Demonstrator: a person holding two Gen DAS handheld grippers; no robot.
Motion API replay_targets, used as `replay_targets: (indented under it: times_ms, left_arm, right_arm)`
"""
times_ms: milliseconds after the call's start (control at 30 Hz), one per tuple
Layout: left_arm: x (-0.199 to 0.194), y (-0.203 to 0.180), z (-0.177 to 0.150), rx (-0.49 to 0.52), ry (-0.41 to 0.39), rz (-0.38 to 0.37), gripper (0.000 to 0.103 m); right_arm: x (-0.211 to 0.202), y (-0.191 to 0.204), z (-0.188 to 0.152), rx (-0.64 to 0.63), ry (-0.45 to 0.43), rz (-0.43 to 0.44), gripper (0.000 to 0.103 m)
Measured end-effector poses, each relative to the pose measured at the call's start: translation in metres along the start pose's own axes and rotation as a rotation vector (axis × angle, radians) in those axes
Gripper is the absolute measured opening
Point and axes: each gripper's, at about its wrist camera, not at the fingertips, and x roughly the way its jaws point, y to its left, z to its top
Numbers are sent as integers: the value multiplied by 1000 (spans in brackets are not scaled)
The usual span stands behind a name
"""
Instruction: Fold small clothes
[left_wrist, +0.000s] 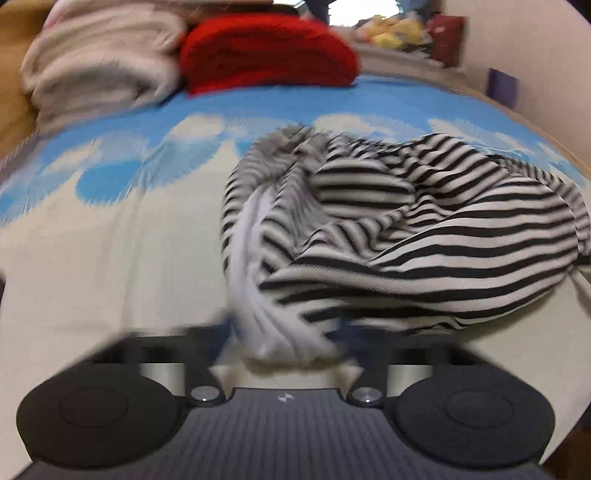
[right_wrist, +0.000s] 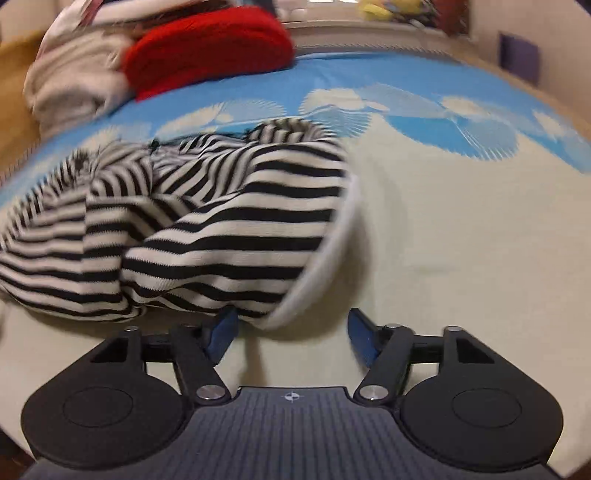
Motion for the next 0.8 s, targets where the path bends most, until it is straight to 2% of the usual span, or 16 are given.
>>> replay_targets:
  times_ms: [33,167,233,300,333,400,467,500,567,633,733,800]
  left_arm:
    - [-2,-2,1,20,-13,14,17]
    - [-24,15,3,-4,-46,37,14]
    - [-29,29,2,-44,-39,45,14]
    - [-27,38,-1,-70,-19,78,13]
    - [-24,41,-3,-74,-1,89,13]
    - [-17,41,-7,-63,41,79,13]
    - [-12,38,-9,-42,66,78,16]
    - [-11,40,-8,-46,81,69,19]
    - [-11,48,-7,-99,100,57,33]
    - [-18,58,-5,-164,112,1,33]
    - [-28,54,-7,-170,135,-75,22]
    - [-29,45,-16,-134,183,-61,22]
  right_arm:
    - [0,5,2,-5,4,15,5]
    - [-35,11,4,-4,-98,-53,4]
    - [-51,0,6,17,-152,-117,3]
    - [-60,-18,5,79,-161,-173,0]
    - [-63,-28,4,99,-161,-182,0]
    - [-59,-41,2,155,-112,-111,0]
    - [-44,-35,-1,92,-51,-159,0]
    - [-35,-32,-2,64,-16,-174,0]
    - [-26,-32,-1,54,25,-183,0]
    - [-28,-33,2,67,14,-196,0]
    - [-27,-39,11,97,-5,-225,0]
    - [-36,-44,2,107,9,-252,0]
